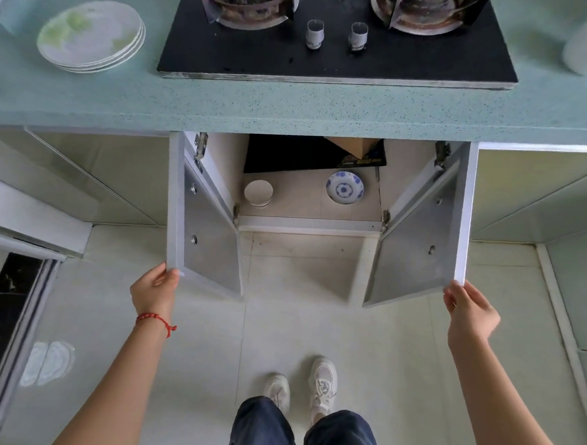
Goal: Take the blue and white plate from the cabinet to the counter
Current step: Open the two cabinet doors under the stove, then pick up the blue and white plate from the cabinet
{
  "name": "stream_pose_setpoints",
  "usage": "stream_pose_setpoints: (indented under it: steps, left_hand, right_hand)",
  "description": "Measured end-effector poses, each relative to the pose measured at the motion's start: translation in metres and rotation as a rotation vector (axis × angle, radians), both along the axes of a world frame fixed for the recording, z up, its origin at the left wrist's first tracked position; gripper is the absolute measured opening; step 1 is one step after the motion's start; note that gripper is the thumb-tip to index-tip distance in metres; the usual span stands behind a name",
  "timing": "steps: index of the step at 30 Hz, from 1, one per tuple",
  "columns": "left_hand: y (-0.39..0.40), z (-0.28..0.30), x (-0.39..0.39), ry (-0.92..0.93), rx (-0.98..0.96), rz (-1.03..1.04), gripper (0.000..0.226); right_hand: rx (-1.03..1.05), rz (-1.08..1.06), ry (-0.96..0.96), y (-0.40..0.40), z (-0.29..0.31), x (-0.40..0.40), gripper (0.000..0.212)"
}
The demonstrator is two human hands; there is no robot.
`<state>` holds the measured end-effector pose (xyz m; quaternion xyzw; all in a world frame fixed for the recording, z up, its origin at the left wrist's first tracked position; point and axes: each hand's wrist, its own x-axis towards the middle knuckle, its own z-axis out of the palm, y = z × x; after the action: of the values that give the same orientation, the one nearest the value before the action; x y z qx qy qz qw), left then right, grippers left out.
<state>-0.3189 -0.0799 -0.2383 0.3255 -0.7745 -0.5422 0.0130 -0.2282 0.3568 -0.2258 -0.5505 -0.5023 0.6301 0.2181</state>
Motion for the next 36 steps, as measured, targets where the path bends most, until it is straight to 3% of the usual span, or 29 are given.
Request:
stream_pose_setpoints:
  steps: [3,7,13,18,23,30,36]
  left_hand:
    - [-0.012,0.004,0.003,-0.049,-0.138,0.006,0.032]
    - [-0.004,0.012,0.016,0.015,-0.41,-0.176,0.036]
    - [0.054,0.02,0.03,0.11,-0.514,-0.621,0.038]
    - [0.102,0.015,0.006,0.156,-0.659,-0.819,0.041]
    - [0.145,0.001,-0.027,0.095,-0.71,-0.93,0.047]
    - [0.18,-0.028,-0.071,0.056,-0.754,-1.033,0.05]
    - [0.196,-0.087,-0.118,0.044,-0.777,-1.162,0.052]
  right_hand:
    - [0.003,-0.071,-0.003,-0.006,0.0,0.006,0.027]
    - [-0.016,-0.07,-0.044,-0.024,-0.004,0.013,0.034]
    - [0.123,0.305,-0.233,-0.072,-0.011,0.005,0.03]
    - [0.32,0.612,-0.305,-0.083,-0.011,-0.023,0.028]
    - [0.447,0.847,-0.339,-0.063,-0.021,-0.063,0.037]
    - [0.483,0.893,-0.375,-0.035,-0.049,-0.111,0.039]
    - [0.544,0.932,-0.412,-0.018,-0.103,-0.151,0.04]
